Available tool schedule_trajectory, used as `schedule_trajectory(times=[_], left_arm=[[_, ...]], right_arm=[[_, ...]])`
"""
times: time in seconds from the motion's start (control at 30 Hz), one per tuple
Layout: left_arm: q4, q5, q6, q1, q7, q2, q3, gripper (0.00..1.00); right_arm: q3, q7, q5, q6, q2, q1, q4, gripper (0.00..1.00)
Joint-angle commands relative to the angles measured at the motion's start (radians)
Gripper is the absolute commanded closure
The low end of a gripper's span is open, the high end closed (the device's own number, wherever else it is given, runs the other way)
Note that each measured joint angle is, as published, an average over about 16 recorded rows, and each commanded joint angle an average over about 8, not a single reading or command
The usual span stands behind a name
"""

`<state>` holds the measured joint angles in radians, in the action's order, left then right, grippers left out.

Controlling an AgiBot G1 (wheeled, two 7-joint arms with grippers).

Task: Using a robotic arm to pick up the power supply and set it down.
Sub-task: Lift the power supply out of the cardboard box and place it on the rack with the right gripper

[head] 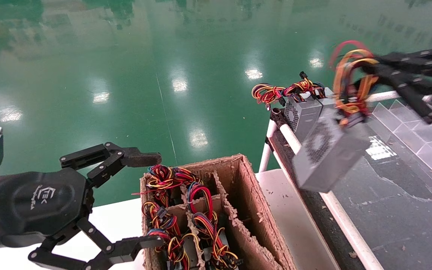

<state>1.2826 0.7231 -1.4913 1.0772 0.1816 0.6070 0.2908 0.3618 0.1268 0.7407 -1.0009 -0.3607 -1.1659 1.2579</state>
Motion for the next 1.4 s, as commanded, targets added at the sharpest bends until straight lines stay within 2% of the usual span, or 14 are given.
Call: schedule_trajectory(times=[0.03, 0.23, 0.4, 1.0, 1.23, 1.4], left_arm=[[0.0, 0.0, 0.0, 0.0, 0.0, 0.0, 0.0, 0.0], [0.0, 0.0, 0.0, 0.0, 0.0, 0.0, 0.0, 0.0], [0.0, -0.001, 0.0, 0.0, 0.0, 0.0, 0.001, 0.0], [0.0, -0.001, 0.001, 0.0, -0.001, -0.001, 0.002, 0.0], [0.0, -0.002, 0.001, 0.001, -0.001, -0.001, 0.002, 0.0], [0.0, -0.002, 0.001, 0.001, -0.001, -0.001, 0.003, 0.0]], right_arm=[[-0.009, 0.008, 0.0, 0.02, 0.019, 0.014, -0.022, 1.0], [-0.014, 0.043, 0.016, 0.088, 0.021, 0.055, -0.087, 1.0], [-0.005, 0.071, 0.05, 0.126, -0.016, 0.038, -0.161, 1.0], [0.105, 0.18, 0.268, 0.148, -0.286, -0.265, -0.518, 1.0], [0.114, 0.267, 0.298, 0.168, -0.374, -0.328, -0.645, 1.0], [0.114, 0.306, 0.301, 0.152, -0.405, -0.359, -0.727, 1.0]])
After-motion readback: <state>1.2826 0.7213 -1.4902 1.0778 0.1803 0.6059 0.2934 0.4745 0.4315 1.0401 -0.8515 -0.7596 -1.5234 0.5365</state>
